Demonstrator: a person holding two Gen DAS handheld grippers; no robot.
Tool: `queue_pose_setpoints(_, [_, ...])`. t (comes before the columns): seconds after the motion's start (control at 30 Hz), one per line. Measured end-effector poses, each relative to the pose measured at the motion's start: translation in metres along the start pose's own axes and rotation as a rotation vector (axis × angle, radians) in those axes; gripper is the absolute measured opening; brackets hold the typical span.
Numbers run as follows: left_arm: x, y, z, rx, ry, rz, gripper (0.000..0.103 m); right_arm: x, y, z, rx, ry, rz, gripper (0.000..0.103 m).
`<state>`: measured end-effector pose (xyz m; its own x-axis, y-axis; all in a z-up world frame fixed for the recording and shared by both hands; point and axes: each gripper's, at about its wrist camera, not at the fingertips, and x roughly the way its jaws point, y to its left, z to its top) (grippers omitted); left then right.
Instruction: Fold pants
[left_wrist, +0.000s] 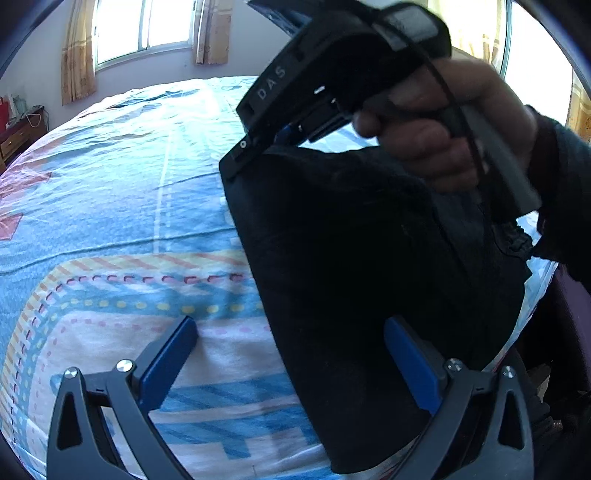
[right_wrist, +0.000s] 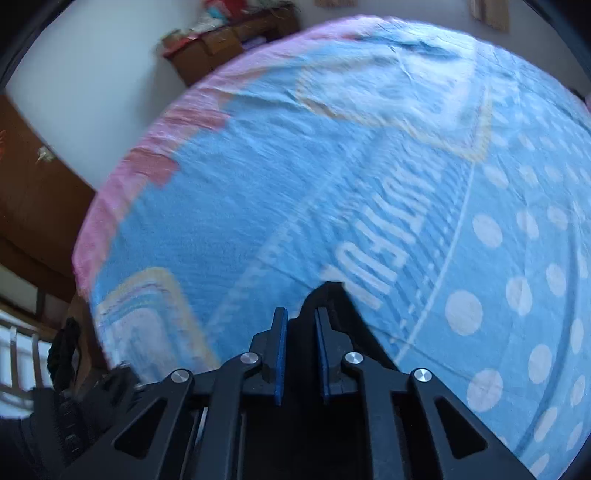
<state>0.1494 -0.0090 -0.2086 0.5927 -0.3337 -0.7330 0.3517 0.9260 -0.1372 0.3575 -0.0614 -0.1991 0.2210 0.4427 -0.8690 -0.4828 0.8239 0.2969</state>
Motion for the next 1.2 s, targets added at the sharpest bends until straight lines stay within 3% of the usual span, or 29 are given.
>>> queue_pose_setpoints(0.07, [0.0,0.001,-0.001,0.005,0.002,-0.002,0.103,-0.003,-0.005,-0.002,0.005,-0.035,0.024,0.015])
queue_pose_setpoints(0.13, [0.0,-0.003,0.0,0.01,0.009,0.001,0.103,-0.009,-0.007,-0.006,0.01,-0.052,0.032,0.025])
queue_pose_setpoints(0.17, [-0.001,-0.003,0.0,0.005,0.017,0.002,0.103,-0.016,-0.009,-0.01,0.022,-0.064,0.001,0.047])
queue_pose_setpoints(0.2, [-0.001,-0.002,0.002,-0.002,0.023,0.004,0.103,-0.03,-0.014,-0.016,0.044,-0.095,-0.041,0.062])
queue_pose_setpoints(0.3, [-0.005,0.006,0.008,-0.019,0.024,0.05,0.103,-0.083,-0.031,-0.049,0.128,-0.196,-0.018,0.062])
queue_pose_setpoints(0.4, [-0.015,0.021,0.015,-0.065,-0.015,0.101,0.103,-0.144,-0.046,-0.102,0.185,-0.32,-0.073,0.062])
queue_pose_setpoints(0.53, [-0.017,0.032,0.035,-0.1,-0.059,0.091,0.103,-0.196,-0.066,-0.177,0.303,-0.4,-0.122,0.062])
queue_pose_setpoints(0.7, [-0.002,0.011,0.074,-0.02,-0.089,0.142,0.103,-0.2,-0.062,-0.236,0.334,-0.374,-0.161,0.062])
queue_pose_setpoints(0.8, [0.014,0.004,0.088,0.035,-0.051,0.182,0.103,-0.186,-0.055,-0.259,0.335,-0.344,-0.162,0.062])
queue_pose_setpoints(0.9, [0.032,0.003,0.094,0.037,-0.012,0.156,0.103,-0.159,-0.058,-0.277,0.362,-0.25,-0.218,0.062])
queue_pose_setpoints(0.97, [0.03,0.0,0.094,0.033,-0.01,0.177,0.103,-0.163,-0.053,-0.285,0.335,-0.284,-0.222,0.062])
queue_pose_setpoints(1.1, [0.017,-0.017,0.093,0.074,-0.043,0.183,0.103,-0.2,-0.059,-0.298,0.358,-0.445,-0.199,0.062])
queue_pose_setpoints(1.17, [0.02,-0.025,0.092,0.1,-0.036,0.168,0.103,-0.205,-0.076,-0.306,0.416,-0.447,-0.23,0.062])
queue_pose_setpoints(1.2, [0.023,-0.03,0.091,0.115,-0.027,0.178,0.103,-0.202,-0.082,-0.306,0.425,-0.438,-0.214,0.057])
